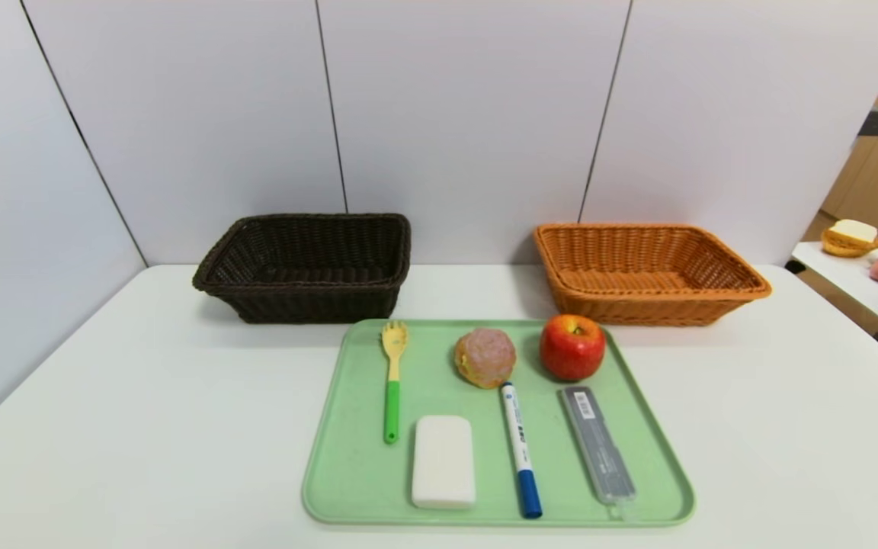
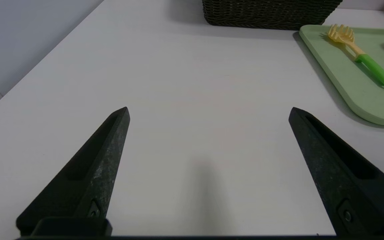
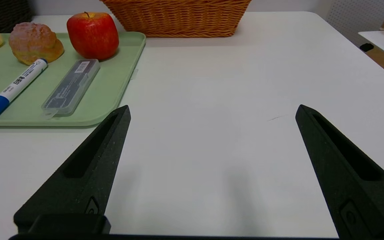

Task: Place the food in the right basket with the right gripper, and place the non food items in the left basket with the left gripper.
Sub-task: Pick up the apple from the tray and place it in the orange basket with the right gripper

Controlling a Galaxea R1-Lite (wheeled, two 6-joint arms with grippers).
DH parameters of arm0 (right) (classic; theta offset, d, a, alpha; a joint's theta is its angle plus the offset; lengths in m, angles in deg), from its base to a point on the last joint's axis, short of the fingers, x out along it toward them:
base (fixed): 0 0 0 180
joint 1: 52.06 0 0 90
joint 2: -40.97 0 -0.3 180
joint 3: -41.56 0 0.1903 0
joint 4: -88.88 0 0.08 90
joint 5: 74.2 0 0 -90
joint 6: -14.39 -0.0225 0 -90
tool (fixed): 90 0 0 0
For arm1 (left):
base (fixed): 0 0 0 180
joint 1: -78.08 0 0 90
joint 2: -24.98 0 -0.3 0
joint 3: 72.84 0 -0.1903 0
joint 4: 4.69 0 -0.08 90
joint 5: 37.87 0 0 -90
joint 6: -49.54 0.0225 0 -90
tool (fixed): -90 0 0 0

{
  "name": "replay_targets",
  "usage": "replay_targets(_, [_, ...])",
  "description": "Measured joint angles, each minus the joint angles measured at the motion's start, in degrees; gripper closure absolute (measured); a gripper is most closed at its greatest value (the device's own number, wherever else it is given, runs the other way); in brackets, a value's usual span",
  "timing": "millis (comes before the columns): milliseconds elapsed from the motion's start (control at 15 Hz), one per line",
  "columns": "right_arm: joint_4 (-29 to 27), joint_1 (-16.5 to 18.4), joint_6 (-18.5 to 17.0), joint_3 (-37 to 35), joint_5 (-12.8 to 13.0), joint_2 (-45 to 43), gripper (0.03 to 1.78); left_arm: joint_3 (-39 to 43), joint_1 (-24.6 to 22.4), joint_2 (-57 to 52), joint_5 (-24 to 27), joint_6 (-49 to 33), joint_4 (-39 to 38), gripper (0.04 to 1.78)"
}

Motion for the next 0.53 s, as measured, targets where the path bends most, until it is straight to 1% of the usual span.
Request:
replay_targets(333, [-0.5,0.0,0.1,0.1,0.0,0.0,0.10,-0.1,0.0,0.0,-0.1,0.6,0.1,0.13])
replay_targets(467, [-1.4,0.0,0.5,1.7,-0.5,0.1,0.10,-2.9,0.0,0.2,0.0,0.7,1.6,0.13])
replay_targets(533, [-2.5,0.0,0.4,4.1,-1.4,0.8,0.10,-5.9,0.0,0.8,0.1,0.7,3.6,0.13])
